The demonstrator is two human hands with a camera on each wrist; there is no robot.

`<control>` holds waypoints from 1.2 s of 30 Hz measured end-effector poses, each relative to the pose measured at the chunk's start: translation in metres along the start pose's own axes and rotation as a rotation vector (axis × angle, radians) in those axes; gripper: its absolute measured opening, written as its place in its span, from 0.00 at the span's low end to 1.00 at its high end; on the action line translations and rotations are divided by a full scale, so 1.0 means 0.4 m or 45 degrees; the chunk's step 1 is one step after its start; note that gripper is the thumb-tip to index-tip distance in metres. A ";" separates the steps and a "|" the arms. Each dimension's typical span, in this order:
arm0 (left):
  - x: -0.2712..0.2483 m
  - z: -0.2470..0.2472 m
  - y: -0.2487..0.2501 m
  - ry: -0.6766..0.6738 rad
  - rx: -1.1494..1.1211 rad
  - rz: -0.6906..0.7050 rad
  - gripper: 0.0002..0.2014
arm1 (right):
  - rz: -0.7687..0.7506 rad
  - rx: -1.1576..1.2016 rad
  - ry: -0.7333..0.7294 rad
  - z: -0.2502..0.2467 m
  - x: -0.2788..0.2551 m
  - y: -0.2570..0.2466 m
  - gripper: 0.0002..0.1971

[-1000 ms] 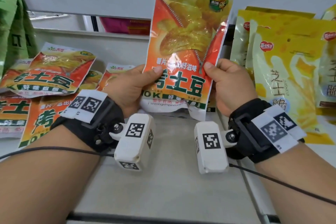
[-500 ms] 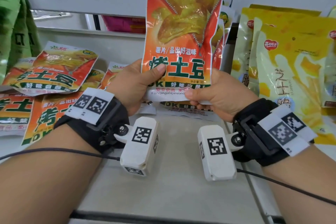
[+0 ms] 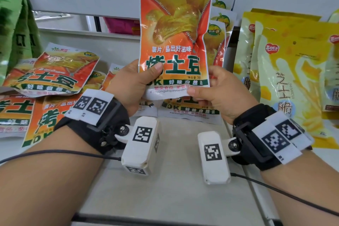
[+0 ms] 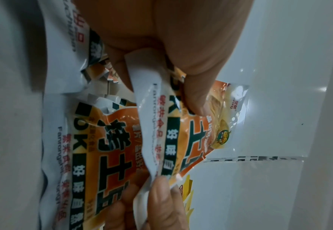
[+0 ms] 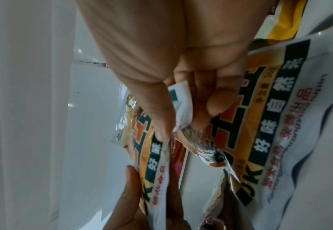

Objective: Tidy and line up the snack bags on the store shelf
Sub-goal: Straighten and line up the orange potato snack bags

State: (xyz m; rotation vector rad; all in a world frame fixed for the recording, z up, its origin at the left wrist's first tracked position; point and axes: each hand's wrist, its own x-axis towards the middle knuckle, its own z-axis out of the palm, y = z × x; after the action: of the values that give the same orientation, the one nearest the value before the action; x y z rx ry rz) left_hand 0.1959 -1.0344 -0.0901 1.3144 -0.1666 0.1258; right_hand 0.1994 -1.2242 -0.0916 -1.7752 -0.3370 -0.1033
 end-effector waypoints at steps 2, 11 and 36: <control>0.001 -0.005 0.005 0.044 0.000 0.015 0.25 | -0.062 -0.031 0.166 -0.006 0.007 -0.001 0.20; -0.008 0.008 0.021 -0.270 -0.027 0.060 0.37 | -0.130 0.148 -0.023 0.017 -0.024 -0.048 0.36; 0.021 -0.026 -0.014 -0.221 0.077 0.199 0.25 | 0.036 0.375 0.064 0.010 0.006 -0.010 0.19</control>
State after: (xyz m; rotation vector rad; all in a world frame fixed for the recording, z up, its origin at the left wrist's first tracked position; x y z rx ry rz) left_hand 0.2058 -1.0260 -0.0964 1.3718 -0.4163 0.1502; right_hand 0.2002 -1.2191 -0.0880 -1.4832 -0.2754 -0.0740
